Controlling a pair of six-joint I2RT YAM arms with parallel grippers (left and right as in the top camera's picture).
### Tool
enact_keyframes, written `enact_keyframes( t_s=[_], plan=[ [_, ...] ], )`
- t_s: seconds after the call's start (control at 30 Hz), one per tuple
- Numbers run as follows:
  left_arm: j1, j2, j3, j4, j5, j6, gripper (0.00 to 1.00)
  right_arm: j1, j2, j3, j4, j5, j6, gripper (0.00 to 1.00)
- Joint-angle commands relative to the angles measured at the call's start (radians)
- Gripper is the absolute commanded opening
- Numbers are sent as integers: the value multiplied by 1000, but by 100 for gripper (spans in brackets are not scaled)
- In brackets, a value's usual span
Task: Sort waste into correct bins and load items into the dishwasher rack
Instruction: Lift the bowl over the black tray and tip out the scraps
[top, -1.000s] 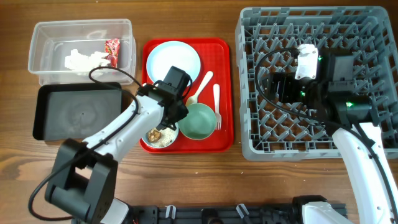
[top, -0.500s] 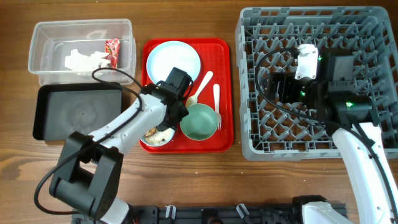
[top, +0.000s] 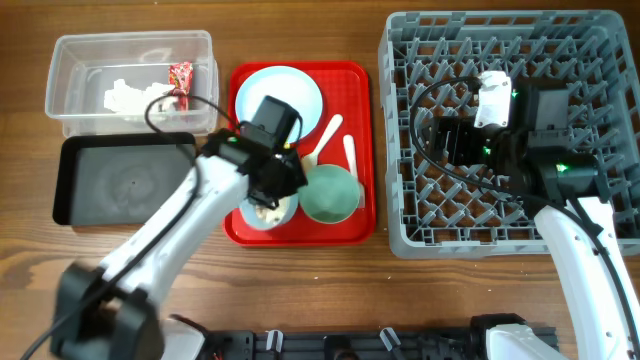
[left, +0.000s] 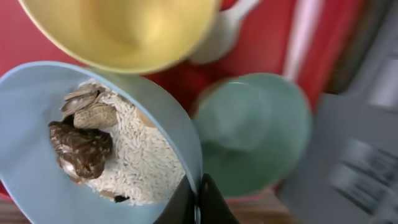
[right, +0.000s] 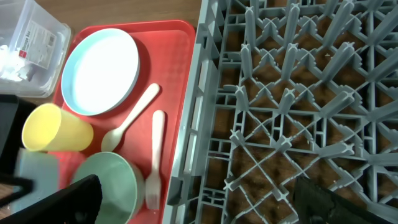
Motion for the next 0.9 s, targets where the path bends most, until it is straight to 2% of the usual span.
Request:
enact_keyframes(
  t_s=[0.0, 0.17, 0.37, 0.5, 0.67, 0.87],
  plan=[
    [94, -121, 31, -43, 90, 150, 4, 2, 8, 21, 0, -2, 14, 100],
    [298, -187, 31, -133, 114, 261, 4, 2, 8, 21, 0, -2, 14, 100],
    [560, -166, 31, -154, 209, 439, 4, 2, 8, 21, 0, -2, 14, 100],
    [773, -102, 31, -143, 390, 572, 4, 2, 8, 21, 0, -2, 14, 100],
    [979, 24, 31, -126, 644, 717, 4, 2, 8, 21, 0, -2, 14, 100],
    [1147, 211, 31, -44, 935, 744, 4, 2, 8, 21, 2, -2, 14, 100]
  ],
)
